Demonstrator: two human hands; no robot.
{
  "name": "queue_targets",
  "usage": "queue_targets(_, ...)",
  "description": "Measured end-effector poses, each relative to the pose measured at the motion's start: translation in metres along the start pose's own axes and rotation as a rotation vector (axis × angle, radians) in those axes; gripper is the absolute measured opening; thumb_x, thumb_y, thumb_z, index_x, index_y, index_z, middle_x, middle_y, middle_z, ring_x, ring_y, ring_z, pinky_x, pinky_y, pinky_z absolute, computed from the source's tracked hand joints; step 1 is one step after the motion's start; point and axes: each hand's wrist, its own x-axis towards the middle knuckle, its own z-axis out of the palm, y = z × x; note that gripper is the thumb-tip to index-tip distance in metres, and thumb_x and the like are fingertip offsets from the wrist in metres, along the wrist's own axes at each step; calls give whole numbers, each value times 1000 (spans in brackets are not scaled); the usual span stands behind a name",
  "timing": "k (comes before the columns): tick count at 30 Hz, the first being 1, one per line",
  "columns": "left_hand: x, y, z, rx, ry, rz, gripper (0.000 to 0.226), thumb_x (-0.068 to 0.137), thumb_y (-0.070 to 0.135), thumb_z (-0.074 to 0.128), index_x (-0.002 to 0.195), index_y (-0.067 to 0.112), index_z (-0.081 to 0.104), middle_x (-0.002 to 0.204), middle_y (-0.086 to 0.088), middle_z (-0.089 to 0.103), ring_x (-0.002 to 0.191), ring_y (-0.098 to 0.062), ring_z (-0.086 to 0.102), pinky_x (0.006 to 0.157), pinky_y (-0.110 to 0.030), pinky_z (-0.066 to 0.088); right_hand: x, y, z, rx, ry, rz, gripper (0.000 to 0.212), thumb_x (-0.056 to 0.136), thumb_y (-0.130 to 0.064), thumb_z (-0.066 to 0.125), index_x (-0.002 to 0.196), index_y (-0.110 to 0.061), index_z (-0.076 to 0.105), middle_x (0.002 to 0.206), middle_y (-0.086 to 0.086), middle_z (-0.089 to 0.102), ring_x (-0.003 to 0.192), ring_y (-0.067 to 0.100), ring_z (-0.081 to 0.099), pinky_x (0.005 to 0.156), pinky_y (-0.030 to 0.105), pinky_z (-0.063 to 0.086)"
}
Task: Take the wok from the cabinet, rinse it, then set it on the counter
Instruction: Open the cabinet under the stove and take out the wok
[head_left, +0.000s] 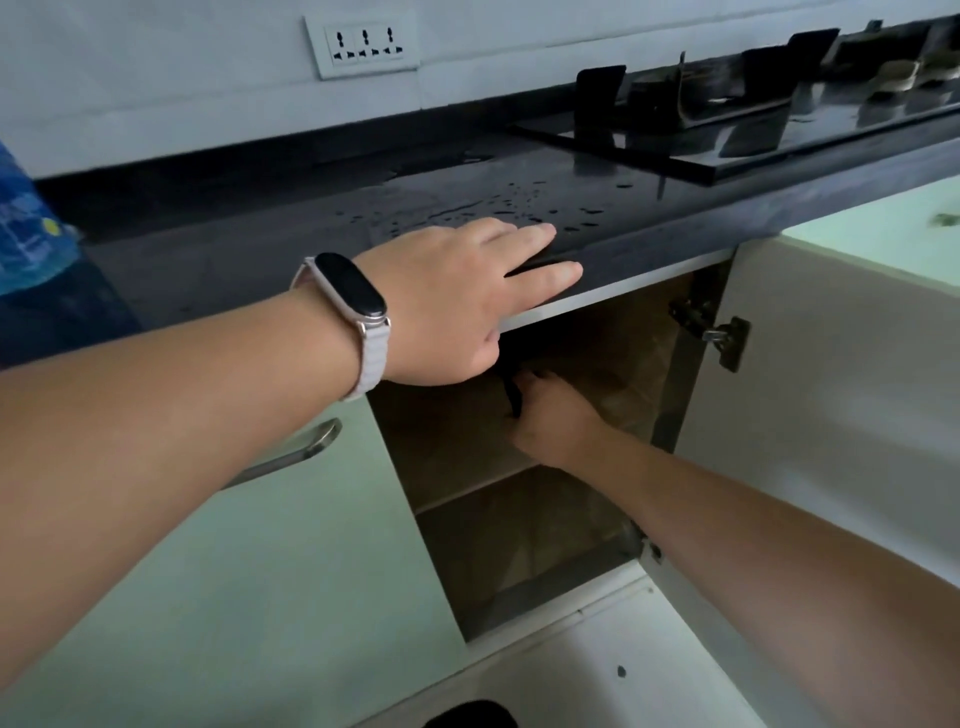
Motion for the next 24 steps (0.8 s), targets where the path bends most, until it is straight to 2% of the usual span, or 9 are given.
queue_targets(3, 0, 1, 2, 22, 12, 11, 71, 90, 25, 50, 154, 26, 19, 159, -13, 26, 138, -33, 36, 97, -47, 49, -16, 30, -8, 0, -42, 7, 44, 90, -27, 62, 131, -15, 56, 110, 10, 66, 93, 26, 64, 80, 37, 57)
queue_targets(5, 0, 0, 2, 30, 27, 16, 71, 89, 26, 51, 154, 25, 21, 158, -14, 29, 137, -33, 38, 97, -46, 49, -32, 53, -12, 76, -54, 15, 38, 90, -22, 65, 127, -16, 60, 110, 6, 69, 95, 23, 66, 85, 38, 57)
queue_targets(8, -1, -1, 4, 39, 55, 19, 72, 87, 26, 55, 153, 24, 27, 155, -15, 34, 135, -34, 42, 94, -45, 49, -55, 81, -14, 182, -55, 60, 45, 88, -9, 65, 131, -18, 54, 117, 5, 65, 103, 23, 64, 91, 36, 54)
queue_targets(11, -2, -2, 5, 51, 57, 17, 72, 84, 27, 58, 151, 22, 31, 153, -16, 38, 131, -35, 46, 90, -47, 51, -66, 96, -14, 241, -69, 180, 51, 85, -10, 67, 124, -31, 43, 107, 4, 60, 88, 20, 64, 72, 34, 55)
queue_targets(13, -1, -2, 6, 60, 60, 19, 72, 82, 26, 60, 149, 21, 36, 150, -17, 41, 128, -37, 49, 85, -47, 52, -70, 100, -15, 274, -149, 265, 62, 85, -9, 66, 134, -33, 36, 98, -1, 57, 82, 15, 62, 61, 28, 50)
queue_targets(15, -1, -2, 6, 62, 67, 24, 72, 80, 25, 62, 148, 19, 39, 148, -18, 44, 125, -38, 51, 83, -47, 53, -71, 102, -14, 301, -206, 297, 73, 86, -11, 66, 147, -29, 31, 98, -3, 56, 80, 13, 61, 60, 26, 48)
queue_targets(17, 0, -2, 7, 58, 71, 22, 72, 79, 25, 63, 147, 19, 41, 147, -18, 45, 124, -39, 52, 82, -47, 53, -70, 102, -14, 355, -209, 312, 67, 89, -25, 68, 145, -28, 33, 98, 0, 60, 76, 15, 63, 59, 27, 50)
queue_targets(20, 0, -3, 7, 59, 74, 30, 73, 78, 24, 65, 146, 18, 41, 146, -19, 45, 124, -39, 52, 82, -49, 54, -65, 96, -16, 428, -257, 321, 42, 96, -48, 61, 131, -31, 44, 88, 1, 62, 69, 15, 63, 53, 24, 51)
queue_targets(24, -1, -2, 7, 67, 71, 34, 72, 78, 25, 64, 147, 18, 40, 146, -20, 45, 124, -39, 53, 82, -49, 54, -52, 89, -13, 546, -270, 352, 33, 99, -49, 56, 123, -27, 57, 76, 2, 60, 58, 13, 59, 51, 25, 50)
